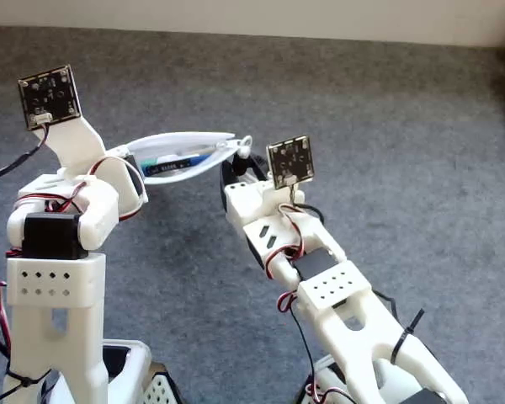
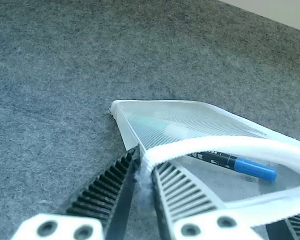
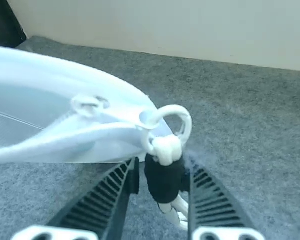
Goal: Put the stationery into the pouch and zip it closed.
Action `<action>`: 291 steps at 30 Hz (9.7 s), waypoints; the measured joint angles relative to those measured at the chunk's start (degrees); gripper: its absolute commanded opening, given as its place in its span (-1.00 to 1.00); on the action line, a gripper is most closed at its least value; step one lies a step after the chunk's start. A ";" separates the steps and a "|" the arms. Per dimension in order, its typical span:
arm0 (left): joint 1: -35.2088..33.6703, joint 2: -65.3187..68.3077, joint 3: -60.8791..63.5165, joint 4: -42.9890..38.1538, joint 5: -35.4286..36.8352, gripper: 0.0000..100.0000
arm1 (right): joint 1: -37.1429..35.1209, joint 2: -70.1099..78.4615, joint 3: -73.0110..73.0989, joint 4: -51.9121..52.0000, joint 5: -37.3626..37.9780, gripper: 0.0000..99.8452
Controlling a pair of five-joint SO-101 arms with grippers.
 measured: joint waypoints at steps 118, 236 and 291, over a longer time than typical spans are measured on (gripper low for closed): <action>30.24 -5.98 7.91 -4.40 -39.12 -0.49 | 6.68 -53.54 10.29 63.03 9.41 -0.99; 34.90 -25.05 46.15 -35.16 -55.12 -0.57 | 9.58 -68.04 10.37 63.12 8.88 -0.99; 38.51 0.79 48.88 -69.45 -53.10 -0.99 | 10.20 -68.66 10.29 64.18 8.88 -0.99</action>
